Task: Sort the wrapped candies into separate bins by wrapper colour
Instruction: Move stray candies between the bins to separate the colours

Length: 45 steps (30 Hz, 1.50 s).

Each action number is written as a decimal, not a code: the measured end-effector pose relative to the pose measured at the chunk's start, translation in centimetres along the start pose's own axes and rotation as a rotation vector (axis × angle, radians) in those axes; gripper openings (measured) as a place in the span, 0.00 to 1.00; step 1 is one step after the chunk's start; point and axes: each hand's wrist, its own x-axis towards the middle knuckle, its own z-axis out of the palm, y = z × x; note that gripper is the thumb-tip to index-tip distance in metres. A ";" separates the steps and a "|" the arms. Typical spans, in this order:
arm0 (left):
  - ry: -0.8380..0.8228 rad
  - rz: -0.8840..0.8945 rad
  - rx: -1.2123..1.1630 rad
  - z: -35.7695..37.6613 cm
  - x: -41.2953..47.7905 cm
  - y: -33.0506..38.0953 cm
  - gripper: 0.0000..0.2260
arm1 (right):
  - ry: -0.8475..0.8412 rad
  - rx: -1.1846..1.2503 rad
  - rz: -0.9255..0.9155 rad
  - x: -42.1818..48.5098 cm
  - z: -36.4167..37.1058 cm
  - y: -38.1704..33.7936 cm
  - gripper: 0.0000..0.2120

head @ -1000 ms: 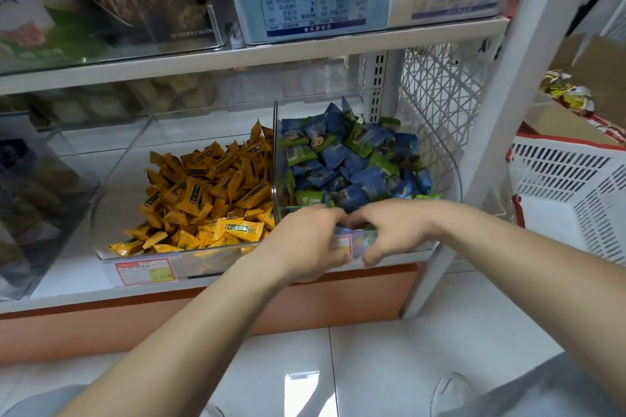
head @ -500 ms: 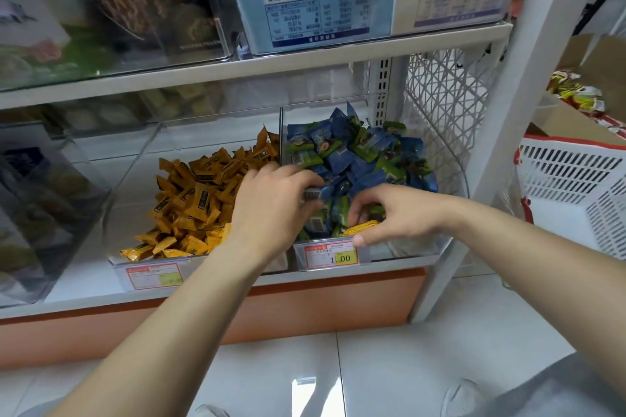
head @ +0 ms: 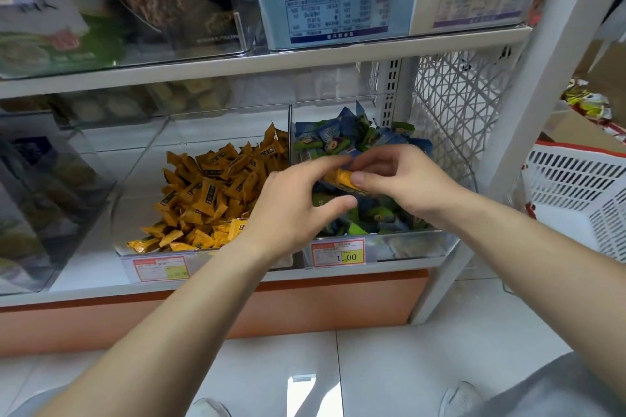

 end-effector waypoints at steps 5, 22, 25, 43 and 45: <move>0.185 -0.102 -0.137 -1.6 0.0 -0.3 0.10 | 0.065 -0.052 -0.038 -0.2 2.2 -0.8 0.03; 0.316 -0.452 0.022 -6.4 -3.9 -6.5 0.10 | -0.681 -1.051 0.142 1.0 5.5 1.4 0.27; 0.290 -0.469 0.009 -6.3 -4.0 -6.9 0.09 | -0.683 -1.008 0.223 1.6 5.5 1.1 0.25; 0.233 -0.524 -0.003 -6.1 -3.9 -7.1 0.09 | -0.532 -0.550 0.171 0.7 2.3 0.2 0.16; 0.230 -0.543 -0.006 -5.9 -3.6 -7.3 0.09 | -0.493 -0.470 0.173 0.4 1.6 0.2 0.15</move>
